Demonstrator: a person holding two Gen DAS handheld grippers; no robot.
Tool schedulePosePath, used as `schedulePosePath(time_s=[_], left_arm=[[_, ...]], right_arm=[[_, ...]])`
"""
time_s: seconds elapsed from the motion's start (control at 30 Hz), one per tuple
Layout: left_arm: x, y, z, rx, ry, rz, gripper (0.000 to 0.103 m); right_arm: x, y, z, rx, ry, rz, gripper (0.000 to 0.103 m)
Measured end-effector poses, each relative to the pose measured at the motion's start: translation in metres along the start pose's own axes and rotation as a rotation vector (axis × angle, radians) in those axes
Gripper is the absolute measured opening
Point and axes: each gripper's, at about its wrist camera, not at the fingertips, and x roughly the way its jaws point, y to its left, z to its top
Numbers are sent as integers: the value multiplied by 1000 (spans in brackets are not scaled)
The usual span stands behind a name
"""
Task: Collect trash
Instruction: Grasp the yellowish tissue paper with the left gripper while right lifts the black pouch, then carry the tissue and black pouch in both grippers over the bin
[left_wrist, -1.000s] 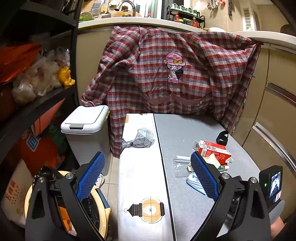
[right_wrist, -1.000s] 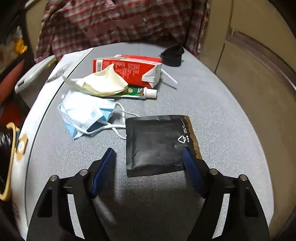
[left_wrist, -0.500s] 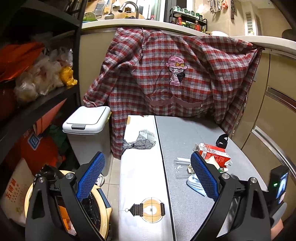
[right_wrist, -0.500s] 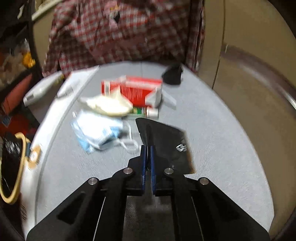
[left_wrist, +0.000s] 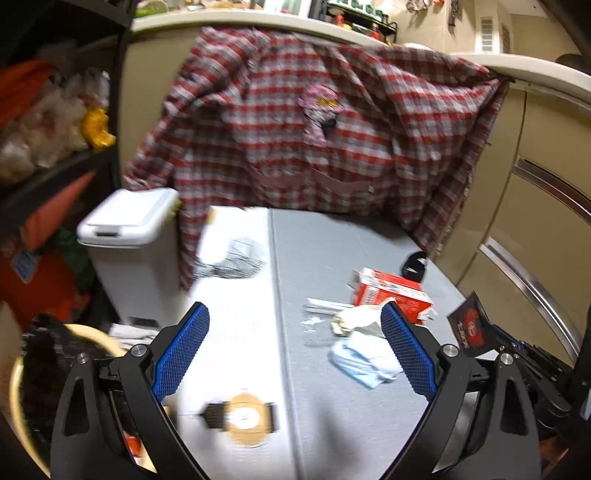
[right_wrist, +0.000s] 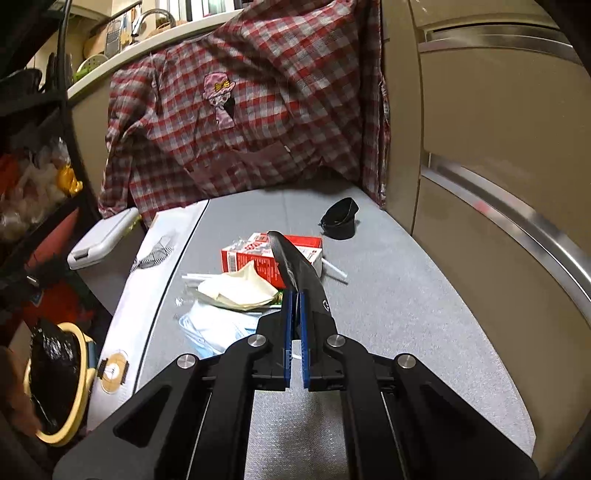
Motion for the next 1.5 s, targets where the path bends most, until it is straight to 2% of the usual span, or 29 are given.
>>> schedulePosePath(time_s=[0.27, 0.43, 0.53, 0.63, 0.73, 0.8, 0.83, 0.9, 0.93, 1.27, 1.5], left_arm=[[63, -48, -18, 76, 57, -99, 90], [92, -62, -24, 94, 99, -130, 88], [105, -64, -26, 87, 123, -139, 81], [117, -64, -29, 83, 163, -145, 69], [127, -65, -32, 79, 201, -166, 54], [130, -66, -33, 89, 218, -184, 33], [130, -67, -33, 95, 223, -193, 30], [128, -68, -33, 104, 209, -207, 4], [126, -69, -33, 105, 207, -213, 0], [91, -68, -9, 85, 80, -212, 0], [48, -66, 11, 102, -16, -208, 0]], right_arm=[[17, -13, -3, 47, 56, -17, 4], [22, -13, -5, 47, 68, -9, 4], [23, -12, -5, 40, 69, -3, 4], [25, -13, -6, 43, 75, 3, 4], [26, -13, -5, 41, 81, 8, 4], [27, -12, -5, 34, 81, 8, 4], [27, -12, -6, 32, 82, 8, 4], [27, -13, -6, 33, 82, 4, 4], [27, -13, -6, 35, 84, 3, 4], [26, -16, -6, 40, 77, -5, 4], [13, -12, -1, 48, 38, 16, 4]])
